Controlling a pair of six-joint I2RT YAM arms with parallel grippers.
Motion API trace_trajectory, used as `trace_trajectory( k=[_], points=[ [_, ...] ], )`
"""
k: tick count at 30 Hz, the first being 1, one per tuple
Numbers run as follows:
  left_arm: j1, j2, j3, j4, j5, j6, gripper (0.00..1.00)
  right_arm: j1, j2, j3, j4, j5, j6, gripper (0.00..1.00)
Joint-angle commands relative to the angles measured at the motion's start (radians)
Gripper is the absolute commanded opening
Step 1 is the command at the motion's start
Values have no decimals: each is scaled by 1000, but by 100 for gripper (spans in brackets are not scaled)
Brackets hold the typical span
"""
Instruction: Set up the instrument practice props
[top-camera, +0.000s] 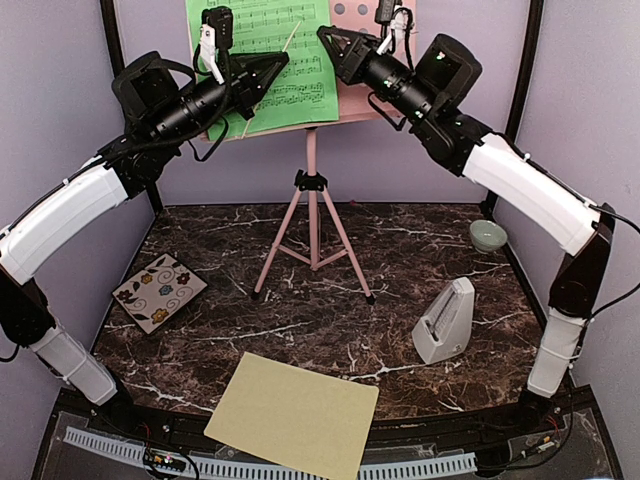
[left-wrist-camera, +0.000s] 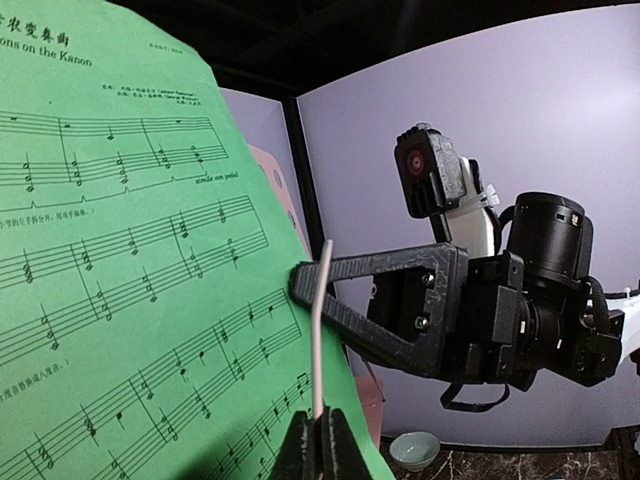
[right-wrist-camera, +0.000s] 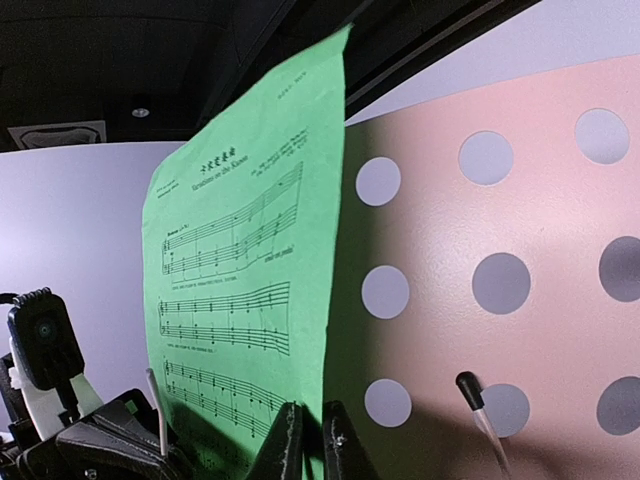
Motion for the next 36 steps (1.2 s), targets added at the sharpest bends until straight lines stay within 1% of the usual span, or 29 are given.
trace_trajectory(
  k=[1,5,11,15,26,35,36],
  points=[
    [-10,-31,2,69,25,8,0,-4,9,24,25,-28,16,7],
    [-10,-34,2,69,24,6,0,-3,-4,-14,53,-28,30,0],
    [-10,-33,3,72,26,-4,0,-3,-18,-87,157,-14,61,0],
    [-10,-30,4,72,29,-9,0,-3,1,-92,232,-5,73,0],
    [-10,-27,10,59,18,-3,0,1,35,-67,249,-31,99,0],
    [-10,-24,12,65,5,-3,0,1,37,-64,239,-50,57,0],
    [-10,-23,12,65,3,-3,2,2,38,-62,236,-50,53,0]
  ],
)
